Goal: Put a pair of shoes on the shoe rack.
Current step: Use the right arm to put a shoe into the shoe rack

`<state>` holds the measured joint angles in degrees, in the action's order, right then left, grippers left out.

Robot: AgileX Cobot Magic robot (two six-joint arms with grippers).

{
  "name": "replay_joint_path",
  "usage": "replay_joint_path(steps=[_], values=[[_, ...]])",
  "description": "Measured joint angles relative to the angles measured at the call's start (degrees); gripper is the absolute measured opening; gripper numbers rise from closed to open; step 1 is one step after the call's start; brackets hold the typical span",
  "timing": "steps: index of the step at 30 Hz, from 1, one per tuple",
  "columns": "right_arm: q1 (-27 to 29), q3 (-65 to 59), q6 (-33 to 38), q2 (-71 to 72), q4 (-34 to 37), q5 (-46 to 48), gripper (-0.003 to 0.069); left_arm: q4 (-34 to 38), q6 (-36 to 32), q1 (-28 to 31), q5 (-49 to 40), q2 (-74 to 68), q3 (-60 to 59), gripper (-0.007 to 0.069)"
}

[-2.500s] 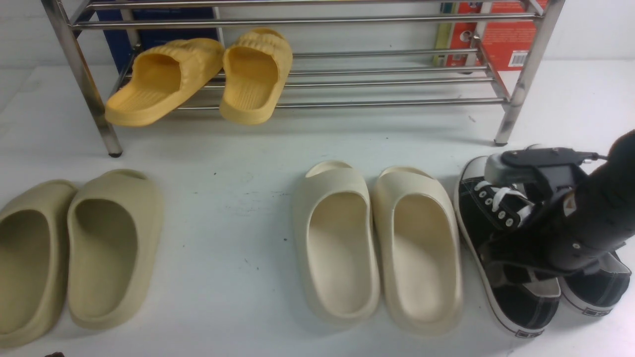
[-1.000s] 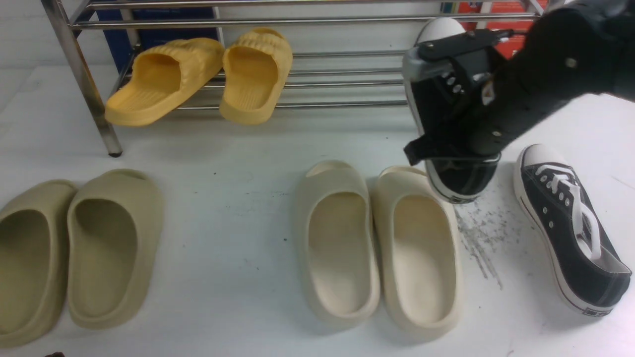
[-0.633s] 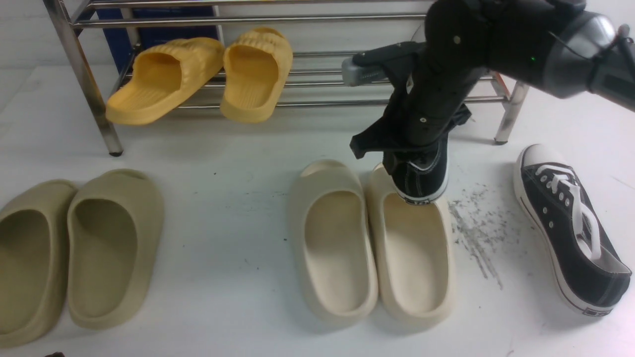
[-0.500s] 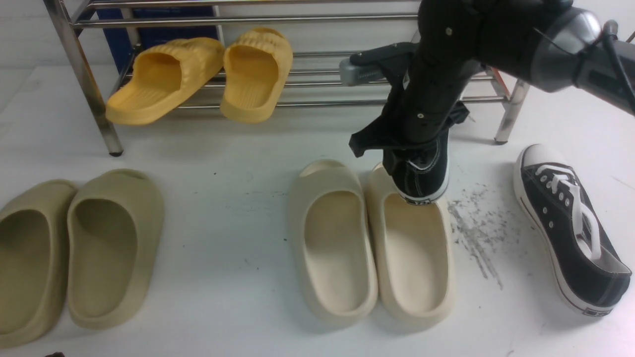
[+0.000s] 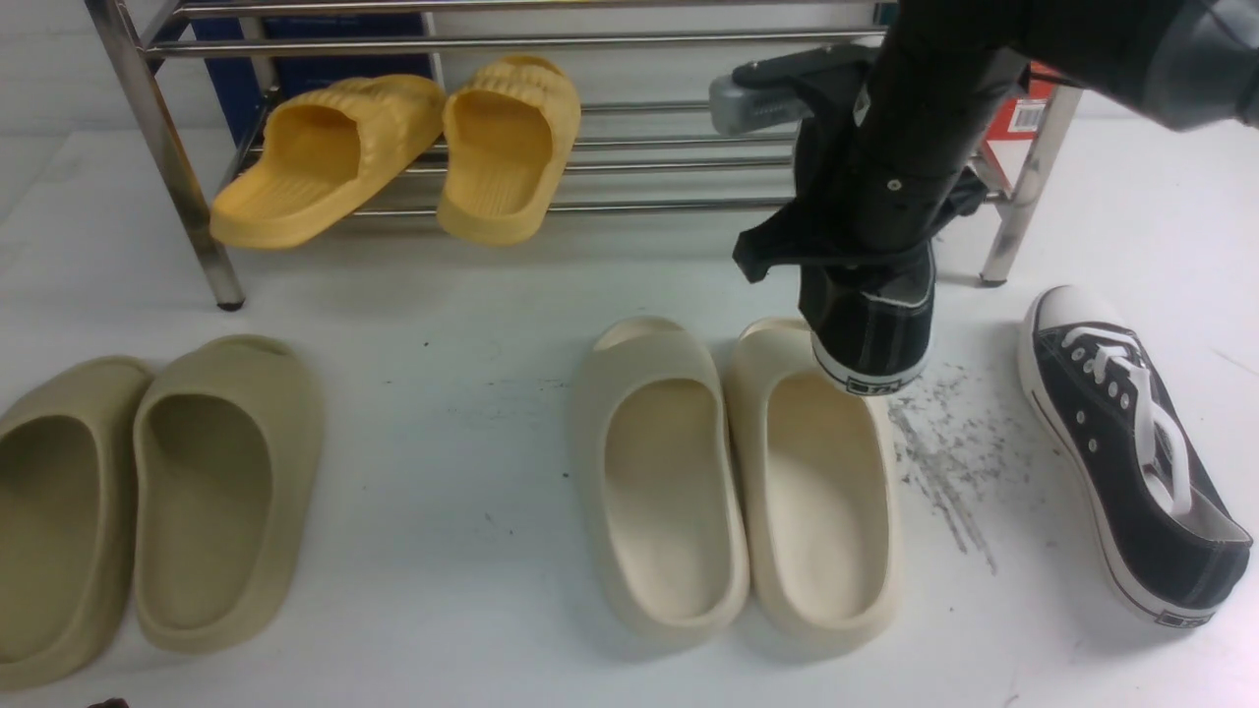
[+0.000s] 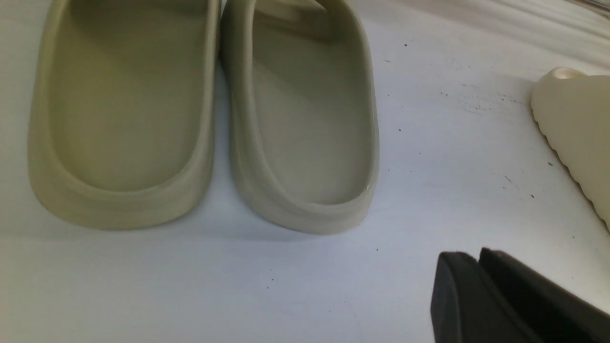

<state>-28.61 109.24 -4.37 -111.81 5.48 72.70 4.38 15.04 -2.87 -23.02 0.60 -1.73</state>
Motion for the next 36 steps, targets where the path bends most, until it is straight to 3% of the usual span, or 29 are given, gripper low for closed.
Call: replay_joint_path(steps=[9,18,36], values=[[0.0,-1.0,0.0,2.9,0.4,0.0,0.0032,0.0,0.0,0.0,0.0,0.0,0.0,0.006],[0.5,-12.6,0.0,10.6,-0.9,-0.1,0.0032,0.0,0.0,0.0,0.0,0.0,0.0,0.006],[1.8,-10.4,0.2,3.3,0.3,-10.9,0.0032,0.0,0.0,0.0,0.0,0.0,0.0,0.006]])
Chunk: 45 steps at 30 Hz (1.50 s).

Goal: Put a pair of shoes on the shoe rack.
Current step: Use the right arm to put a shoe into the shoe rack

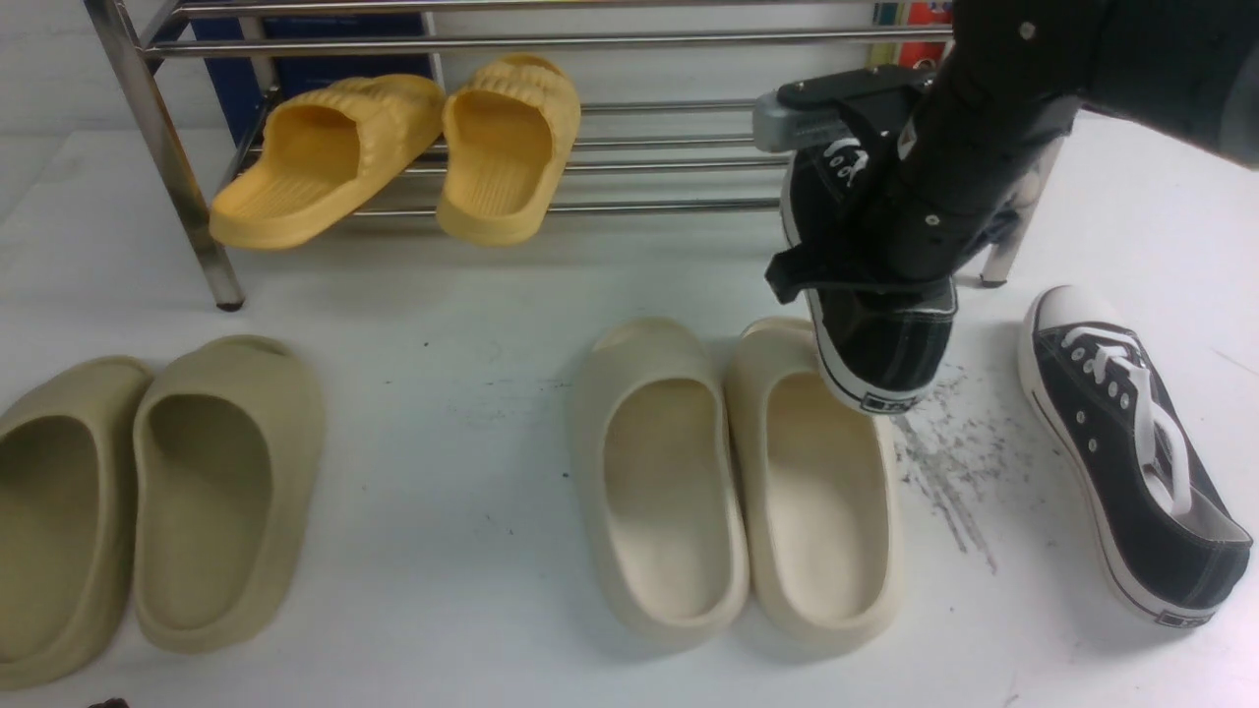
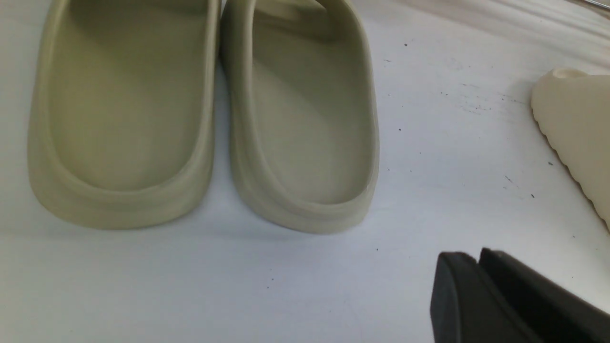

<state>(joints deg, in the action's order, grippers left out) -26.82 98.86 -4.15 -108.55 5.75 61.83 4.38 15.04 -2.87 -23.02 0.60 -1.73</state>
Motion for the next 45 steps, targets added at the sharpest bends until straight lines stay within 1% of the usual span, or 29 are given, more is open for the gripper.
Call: replay_joint_path(steps=[5,9,15,31,37,45], values=[[0.6,4.5,0.1,-3.4,0.0,-0.8,0.0032,0.0,0.0,0.0,0.0,0.0,0.0,0.006],[2.4,11.2,1.3,-9.0,0.4,-1.0,0.0032,0.0,0.0,0.0,0.0,0.0,0.0,0.006],[4.9,19.7,3.1,-16.0,3.1,-1.0,0.0032,0.0,0.0,0.0,0.0,0.0,0.0,0.006],[5.2,37.9,6.4,-27.8,3.5,-0.6,0.0032,0.0,0.0,0.0,0.0,0.0,0.0,0.006],[5.1,39.7,6.4,-29.4,4.4,-2.3,0.0032,0.0,0.0,0.0,0.0,0.0,0.0,0.006],[5.0,39.7,6.4,-30.0,3.7,-5.4,0.0034,0.0,0.0,0.0,0.0,0.0,0.0,0.006]])
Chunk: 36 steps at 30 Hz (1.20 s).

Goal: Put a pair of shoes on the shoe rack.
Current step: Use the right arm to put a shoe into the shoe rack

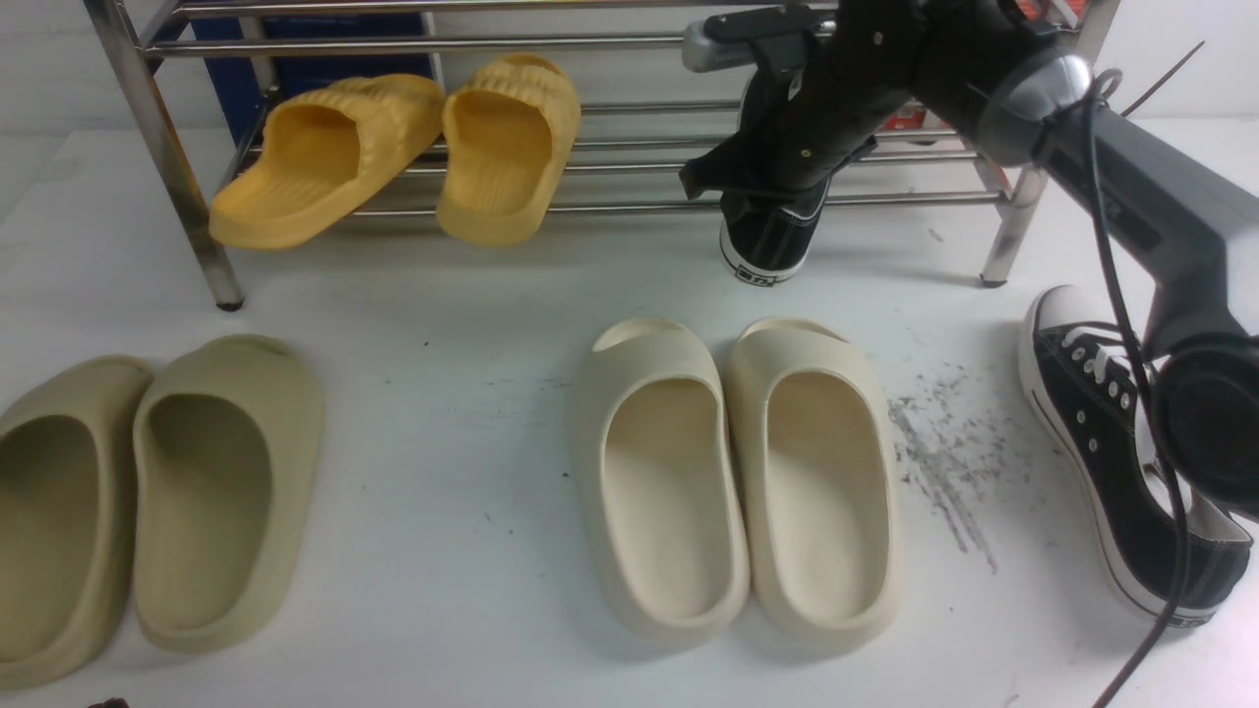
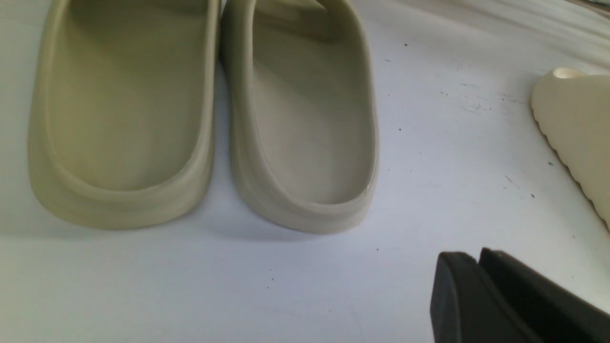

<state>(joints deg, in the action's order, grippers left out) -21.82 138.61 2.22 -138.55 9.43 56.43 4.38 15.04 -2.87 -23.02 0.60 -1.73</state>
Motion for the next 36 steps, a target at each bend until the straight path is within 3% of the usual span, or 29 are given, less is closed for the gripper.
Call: replay_joint_path(steps=[28,36], values=[[0.1,2.2,5.2,1.9,-4.1,2.2,0.004,0.0,0.0,0.0,0.0,0.0,0.0,0.006],[0.1,2.3,5.1,1.8,-5.5,1.3,0.0083,0.0,0.0,0.0,0.0,0.0,0.0,0.006]])
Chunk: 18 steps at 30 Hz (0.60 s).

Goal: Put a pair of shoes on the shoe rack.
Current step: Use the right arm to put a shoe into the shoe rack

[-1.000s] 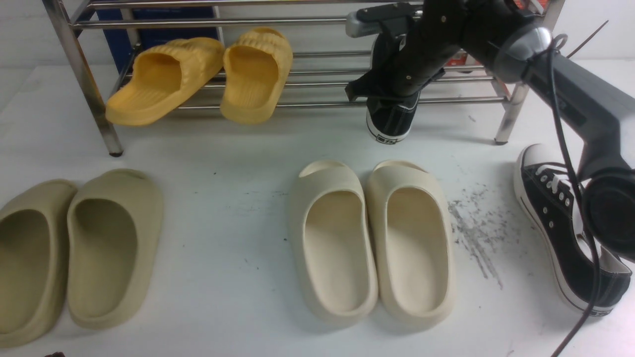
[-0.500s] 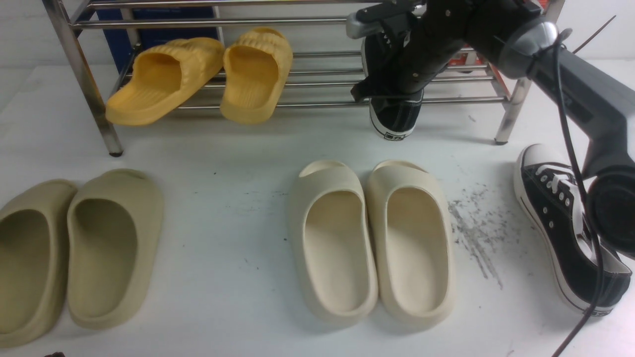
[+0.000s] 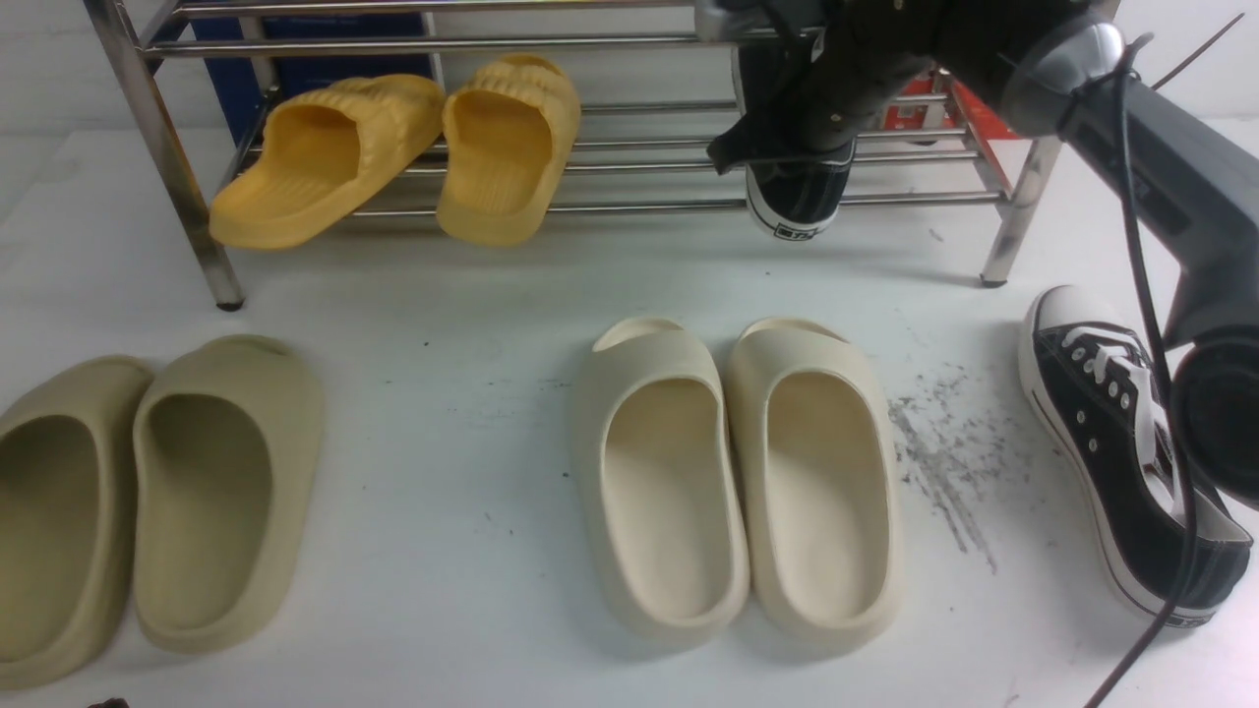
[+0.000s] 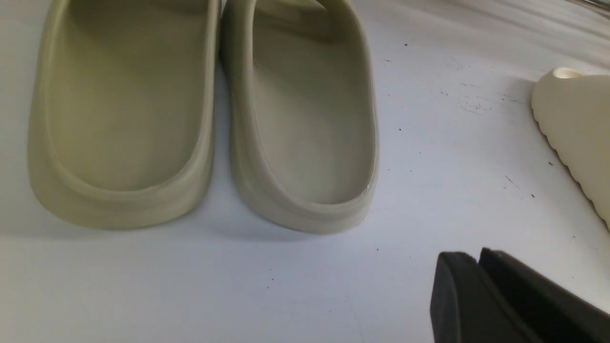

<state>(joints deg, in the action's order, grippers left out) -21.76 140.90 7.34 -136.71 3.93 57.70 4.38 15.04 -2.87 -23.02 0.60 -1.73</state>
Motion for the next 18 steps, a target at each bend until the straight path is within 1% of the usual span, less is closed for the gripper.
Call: replay_joint_path(steps=[1,4,6,8,9,10,12,13,15,18], values=[[0.0,0.0,0.0,0.0,0.0,0.0,0.0088,0.0,0.0,0.0,0.0,0.0,0.0,0.006],[0.0,0.0,0.0,0.0,-0.1,-0.3,0.0154,0.0,0.0,0.0,0.0,0.0,0.0,0.0062],[0.0,0.0,0.0,0.0,-0.2,-0.4,0.0227,0.0,0.0,0.0,0.0,0.0,0.0,0.0064],[0.0,0.0,-0.2,0.0,-0.6,-0.8,0.0283,0.0,0.0,0.0,0.0,0.0,0.0,0.0066],[0.0,0.1,-0.4,0.1,-0.8,-1.2,0.0325,0.0,0.0,0.0,0.0,0.0,0.0,0.0069],[0.0,0.1,-0.4,0.1,-0.8,-1.2,0.0331,0.0,0.0,0.0,0.0,0.0,0.0,0.0069],[0.0,0.5,-0.6,0.5,-1.0,-1.2,0.0408,0.0,0.0,0.0,0.0,0.0,0.0,0.0072],[0.0,0.5,-0.6,0.5,-1.0,-1.2,0.0408,0.0,0.0,0.0,0.0,0.0,0.0,0.0072],[0.0,0.5,-0.6,1.2,-1.0,-0.9,0.044,0.0,0.0,0.0,0.0,0.0,0.0,0.0074],[0.0,0.7,-0.7,2.4,-1.0,1.0,0.0449,0.0,0.0,0.0,0.0,0.0,0.0,0.0074]])
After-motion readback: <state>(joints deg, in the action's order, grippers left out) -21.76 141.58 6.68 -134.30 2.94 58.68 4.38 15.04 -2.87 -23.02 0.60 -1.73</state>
